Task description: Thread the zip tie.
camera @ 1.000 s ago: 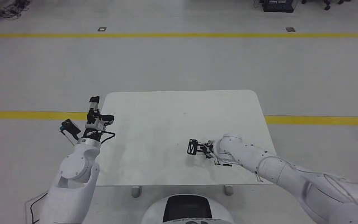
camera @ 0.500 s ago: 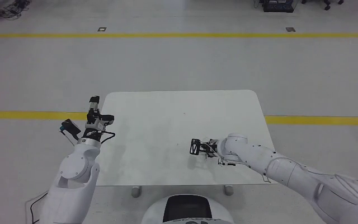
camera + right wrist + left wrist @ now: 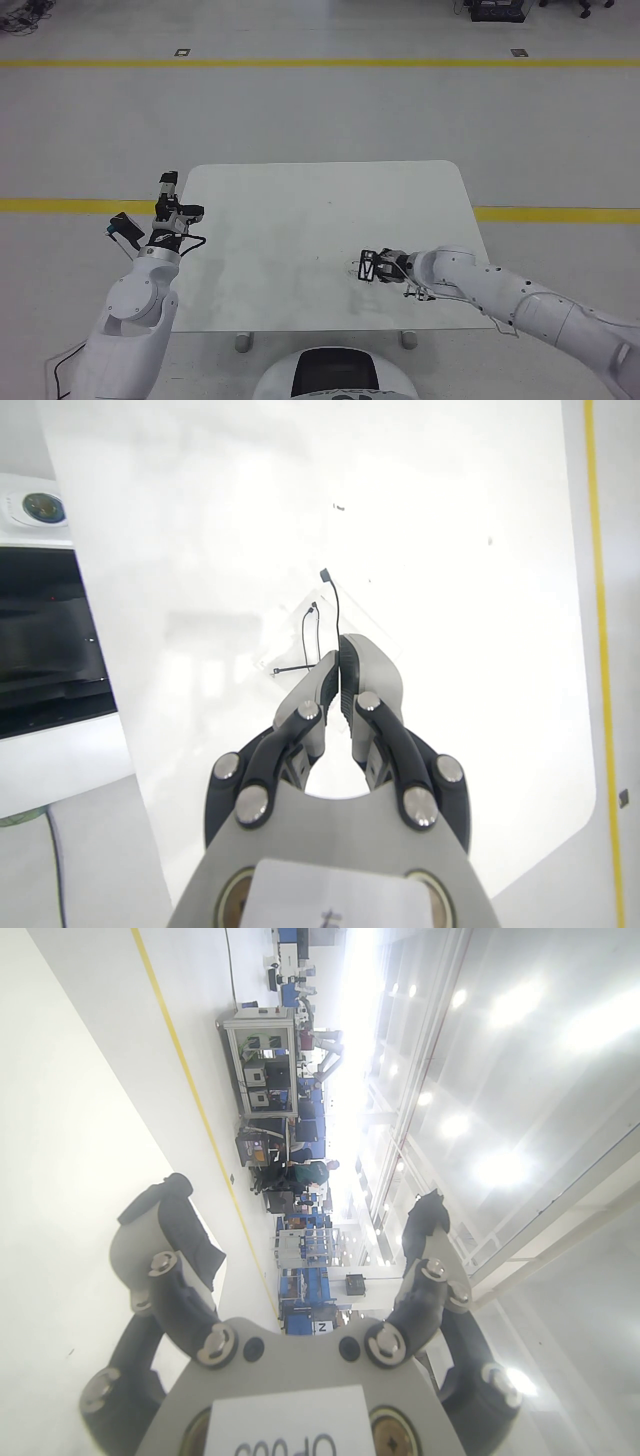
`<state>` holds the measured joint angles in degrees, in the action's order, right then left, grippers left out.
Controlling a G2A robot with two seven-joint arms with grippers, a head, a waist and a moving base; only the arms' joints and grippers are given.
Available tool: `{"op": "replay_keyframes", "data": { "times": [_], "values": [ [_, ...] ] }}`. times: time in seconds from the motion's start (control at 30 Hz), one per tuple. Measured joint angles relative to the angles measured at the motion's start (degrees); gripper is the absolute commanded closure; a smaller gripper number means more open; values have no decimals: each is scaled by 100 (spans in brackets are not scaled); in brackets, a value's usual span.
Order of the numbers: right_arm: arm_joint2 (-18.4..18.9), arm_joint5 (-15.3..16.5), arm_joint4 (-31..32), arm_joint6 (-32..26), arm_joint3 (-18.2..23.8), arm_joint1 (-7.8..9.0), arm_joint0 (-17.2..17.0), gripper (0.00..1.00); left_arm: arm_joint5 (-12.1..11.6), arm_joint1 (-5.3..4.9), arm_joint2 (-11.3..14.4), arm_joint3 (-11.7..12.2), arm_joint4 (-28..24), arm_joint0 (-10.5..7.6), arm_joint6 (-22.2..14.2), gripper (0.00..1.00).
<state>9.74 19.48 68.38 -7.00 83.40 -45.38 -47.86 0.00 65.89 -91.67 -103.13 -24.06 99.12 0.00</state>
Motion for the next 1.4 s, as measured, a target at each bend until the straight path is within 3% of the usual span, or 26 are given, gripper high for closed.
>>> {"op": "replay_keyframes", "data": {
  "times": [0.2,0.27,0.87,0.97,1.13,1.4],
  "values": [
    [0,0,224,997,179,433,-148,100,0,0,0,0,0,0,0,0],
    [0,0,304,1210,205,510,-168,100,0,0,0,0,0,0,0,0],
    [0,0,309,1208,205,512,-168,100,0,0,0,0,0,0,0,0],
    [70,-185,439,1214,218,516,-234,100,0,0,0,0,0,0,0,0],
    [298,-407,1064,1546,306,659,-359,100,0,0,0,0,0,0,0,0],
    [696,-113,1988,2372,281,917,-396,100,0,0,0,0,0,0,0,0]
  ]
}}
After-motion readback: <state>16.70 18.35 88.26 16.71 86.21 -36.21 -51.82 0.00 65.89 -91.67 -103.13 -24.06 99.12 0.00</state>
